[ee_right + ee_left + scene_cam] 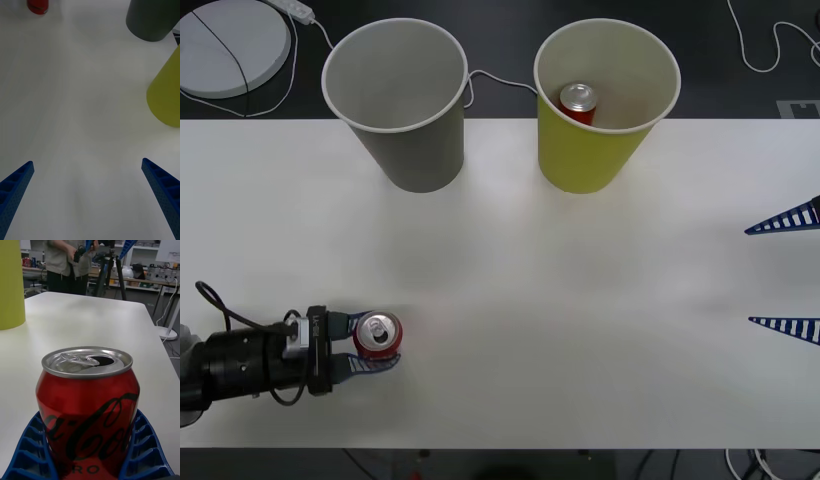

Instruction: Put the can into the green bin and the plastic bottle into the gray bin

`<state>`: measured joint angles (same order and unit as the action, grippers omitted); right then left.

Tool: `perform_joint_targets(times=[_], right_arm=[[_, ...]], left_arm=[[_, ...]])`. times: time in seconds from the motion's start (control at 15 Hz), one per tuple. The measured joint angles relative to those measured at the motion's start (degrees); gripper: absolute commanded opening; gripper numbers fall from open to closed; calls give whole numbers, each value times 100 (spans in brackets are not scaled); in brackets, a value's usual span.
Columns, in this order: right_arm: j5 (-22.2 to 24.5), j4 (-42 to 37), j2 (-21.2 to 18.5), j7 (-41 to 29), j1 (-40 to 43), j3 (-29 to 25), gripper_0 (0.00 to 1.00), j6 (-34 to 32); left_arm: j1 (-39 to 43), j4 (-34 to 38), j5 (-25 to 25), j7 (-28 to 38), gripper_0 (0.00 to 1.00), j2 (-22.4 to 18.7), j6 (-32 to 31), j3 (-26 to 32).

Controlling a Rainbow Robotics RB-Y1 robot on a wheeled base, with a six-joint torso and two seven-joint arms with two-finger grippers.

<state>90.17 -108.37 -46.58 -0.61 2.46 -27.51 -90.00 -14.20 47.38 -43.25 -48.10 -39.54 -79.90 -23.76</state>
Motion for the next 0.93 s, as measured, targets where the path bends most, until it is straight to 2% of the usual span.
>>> perform_joint_targets(times=[0.2, 0.4, 0.93], right_arm=[[0, 0, 0, 0, 0, 0, 100, 0], [0, 0, 0, 0, 0, 0, 100, 0], [0, 0, 0, 0, 0, 0, 100, 0]], left_arm=[[3, 12, -1, 228, 0, -27, 1, 192], [-3, 226, -103, 849, 0, -143, 1, 378], [-3, 1433, -1788, 2841, 0, -545, 33, 1660]])
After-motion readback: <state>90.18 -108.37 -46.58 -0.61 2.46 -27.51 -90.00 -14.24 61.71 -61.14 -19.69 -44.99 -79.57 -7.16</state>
